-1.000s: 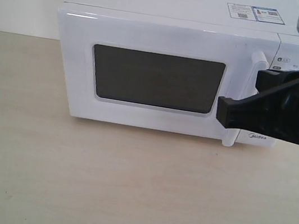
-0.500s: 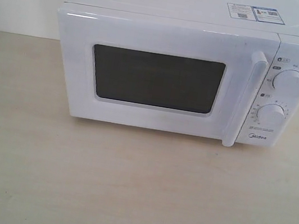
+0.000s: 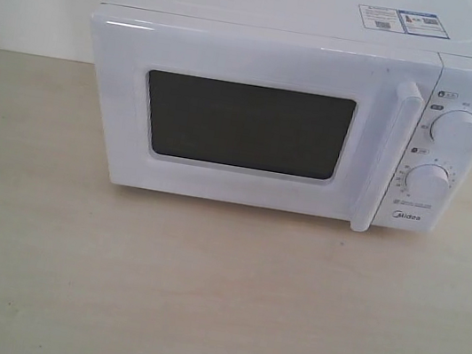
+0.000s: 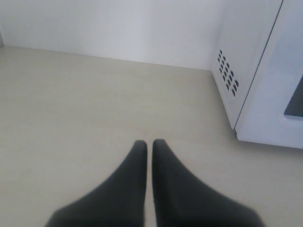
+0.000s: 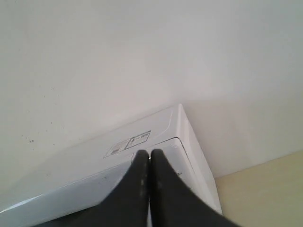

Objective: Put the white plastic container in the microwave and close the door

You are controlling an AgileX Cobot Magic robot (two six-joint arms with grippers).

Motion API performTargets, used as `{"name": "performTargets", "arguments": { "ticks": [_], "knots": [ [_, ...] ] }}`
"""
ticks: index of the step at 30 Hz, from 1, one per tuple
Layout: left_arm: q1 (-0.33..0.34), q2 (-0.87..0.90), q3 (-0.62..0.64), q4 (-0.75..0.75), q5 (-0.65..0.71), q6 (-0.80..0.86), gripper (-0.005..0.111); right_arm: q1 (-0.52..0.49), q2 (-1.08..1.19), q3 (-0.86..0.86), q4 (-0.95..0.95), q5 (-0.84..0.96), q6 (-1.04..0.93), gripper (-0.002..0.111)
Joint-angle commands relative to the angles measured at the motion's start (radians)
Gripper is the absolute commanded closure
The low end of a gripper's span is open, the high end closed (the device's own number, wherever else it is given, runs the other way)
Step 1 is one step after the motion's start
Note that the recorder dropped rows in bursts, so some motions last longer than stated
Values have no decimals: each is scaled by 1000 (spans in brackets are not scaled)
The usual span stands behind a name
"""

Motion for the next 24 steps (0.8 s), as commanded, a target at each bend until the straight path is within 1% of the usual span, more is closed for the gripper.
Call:
{"name": "performTargets", "arguments": {
  "ticks": [1, 5, 12, 16, 18, 19, 21, 23, 24],
  "knots": [
    [2, -3, 4, -3, 0, -2, 102, -20, -26, 19, -6, 32, -4, 108],
    [2, -3, 4, -3, -1, -2, 102, -20, -26, 17, -6, 54, 8, 108],
    [2, -3, 4, -3, -1, -2, 102, -20, -26, -3, -6, 102, 128, 108],
    [2, -3, 4, -3, -1, -2, 102, -18, -26, -1, -17, 109, 140, 108],
    [2, -3, 4, -3, -1, -2, 102, -18, -26, 1, -200, 149, 229, 108],
    [2, -3, 4, -3, -1, -2, 102, -18, -26, 3, -340, 180, 308, 108],
    [2, -3, 4, -3, -1, -2, 102, -18, -26, 3, -645, 236, 489, 108],
    [2, -3, 4, -3, -1, -2, 102, -18, -26, 3, -957, 282, 746, 108],
    [2, -3, 4, -3, -1, -2, 102, -18, -26, 3, -1074, 296, 857, 108]
  ]
}}
